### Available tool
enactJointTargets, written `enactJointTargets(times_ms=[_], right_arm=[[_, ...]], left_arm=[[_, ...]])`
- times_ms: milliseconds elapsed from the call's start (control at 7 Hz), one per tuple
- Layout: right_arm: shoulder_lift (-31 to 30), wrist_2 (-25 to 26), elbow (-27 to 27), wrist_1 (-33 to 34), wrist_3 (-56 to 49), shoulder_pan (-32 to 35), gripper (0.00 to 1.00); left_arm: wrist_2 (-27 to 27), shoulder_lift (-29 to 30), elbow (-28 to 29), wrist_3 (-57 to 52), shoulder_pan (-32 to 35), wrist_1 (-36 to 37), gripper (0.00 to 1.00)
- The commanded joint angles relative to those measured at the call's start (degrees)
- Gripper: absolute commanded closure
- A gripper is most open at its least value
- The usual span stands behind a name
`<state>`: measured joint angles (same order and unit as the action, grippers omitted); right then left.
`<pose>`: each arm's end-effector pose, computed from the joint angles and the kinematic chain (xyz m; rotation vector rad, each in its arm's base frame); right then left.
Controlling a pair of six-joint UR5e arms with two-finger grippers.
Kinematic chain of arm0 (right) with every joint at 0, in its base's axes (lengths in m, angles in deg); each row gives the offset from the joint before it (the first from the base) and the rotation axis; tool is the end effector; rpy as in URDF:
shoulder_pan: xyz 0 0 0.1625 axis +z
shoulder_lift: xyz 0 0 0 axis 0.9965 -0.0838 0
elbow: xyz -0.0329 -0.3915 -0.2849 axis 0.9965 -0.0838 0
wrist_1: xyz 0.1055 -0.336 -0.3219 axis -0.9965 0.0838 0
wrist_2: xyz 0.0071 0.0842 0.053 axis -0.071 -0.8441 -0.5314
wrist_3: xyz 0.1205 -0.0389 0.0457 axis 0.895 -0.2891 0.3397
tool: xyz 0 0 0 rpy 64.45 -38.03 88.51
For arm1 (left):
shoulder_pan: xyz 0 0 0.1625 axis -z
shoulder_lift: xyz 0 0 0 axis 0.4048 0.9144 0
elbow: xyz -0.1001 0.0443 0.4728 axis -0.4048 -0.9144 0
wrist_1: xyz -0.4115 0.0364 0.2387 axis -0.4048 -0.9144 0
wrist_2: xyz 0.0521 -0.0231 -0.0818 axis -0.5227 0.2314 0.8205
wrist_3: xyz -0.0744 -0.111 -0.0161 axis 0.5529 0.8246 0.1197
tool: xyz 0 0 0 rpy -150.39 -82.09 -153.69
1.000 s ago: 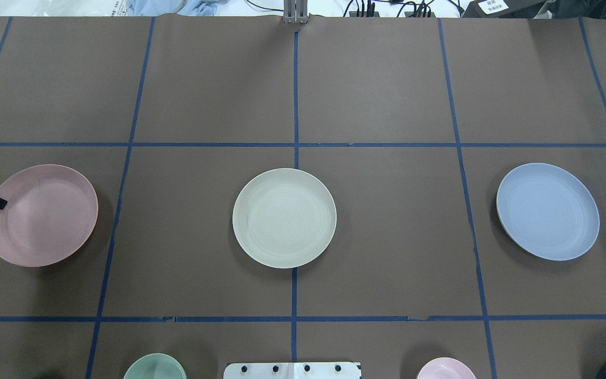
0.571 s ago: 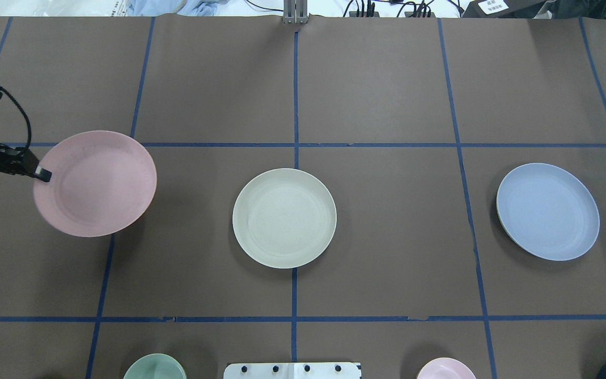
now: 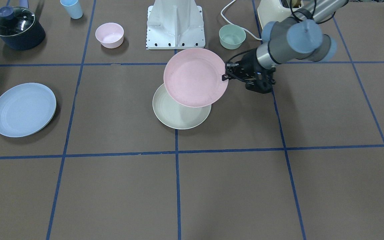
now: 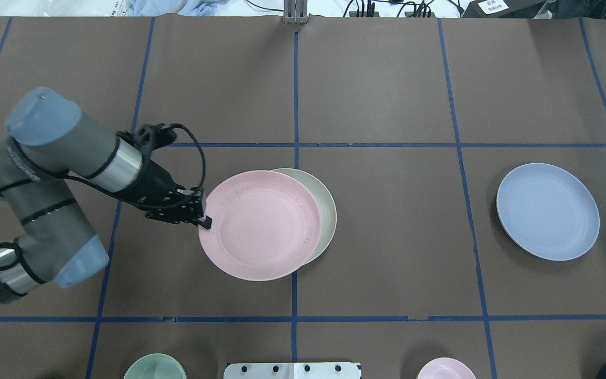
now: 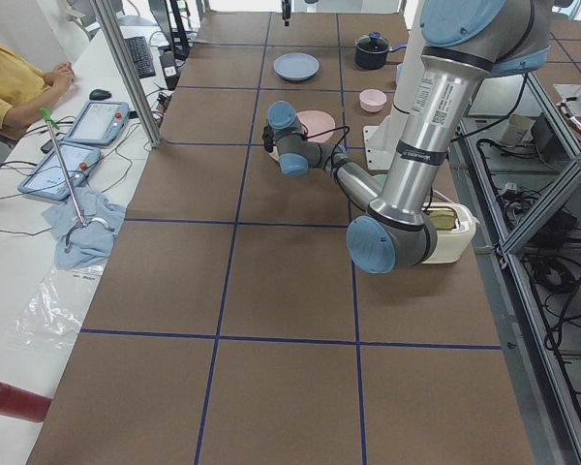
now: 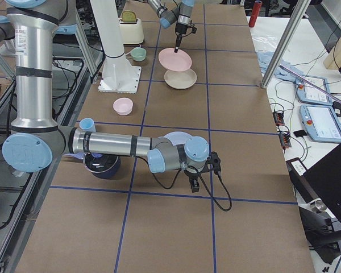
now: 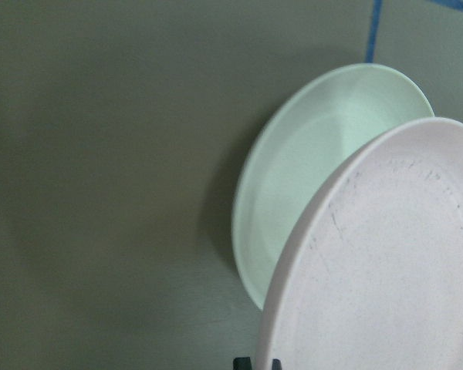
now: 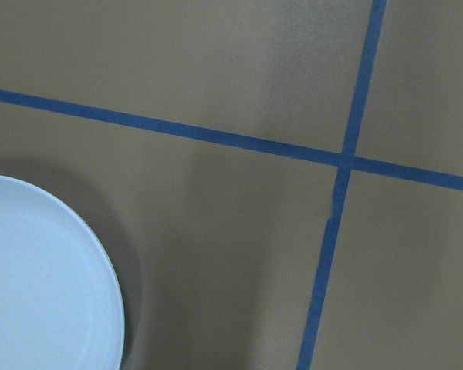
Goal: Stack three plates with pink and blue
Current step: 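Slide the pink plate with the left gripper onto the cream plate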
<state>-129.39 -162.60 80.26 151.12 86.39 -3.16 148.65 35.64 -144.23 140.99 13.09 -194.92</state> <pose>-0.0438 -0.5425 0.7488 0.1127 -0.8667 -0.1709 0.5372 -0.4489 0.3108 -0.2036 1.3174 0.0769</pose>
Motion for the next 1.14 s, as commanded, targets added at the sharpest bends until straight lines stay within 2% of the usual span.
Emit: enactJointTargets(times_ms=[0,286,571,714,857,1000], right_arm=[[0.01,0.00,0.00,0.00,0.00,-0.30,0.00],[0.01,0.00,-0.09,0.00,0.08,-0.30,0.00],[0.01,0.00,-0.09,0.00,0.00,-0.39,0.00],[0.10,0.00,-0.09,0.00,0.00,-0.39,0.00],[0.01,0.00,-0.09,0.00,0.08,-0.39,0.00],[0.01,0.00,-0.09,0.00,0.08,-0.65,0.00]], left_arm=[[-3.59,1.75,0.50,1.64,-3.13,-0.19,1.00],[-3.77,2.01,0.49,1.64,-3.13,-0.19,1.00],[-7.53,2.10,1.97,1.55,-3.22,-0.45,1.00],[-7.72,2.10,2.51,1.55,-3.22,-0.37,1.00],[-8.59,2.19,2.60,1.55,-3.22,-0.54,0.95],[-9.99,3.15,4.52,1.73,-3.39,-2.72,0.08]])
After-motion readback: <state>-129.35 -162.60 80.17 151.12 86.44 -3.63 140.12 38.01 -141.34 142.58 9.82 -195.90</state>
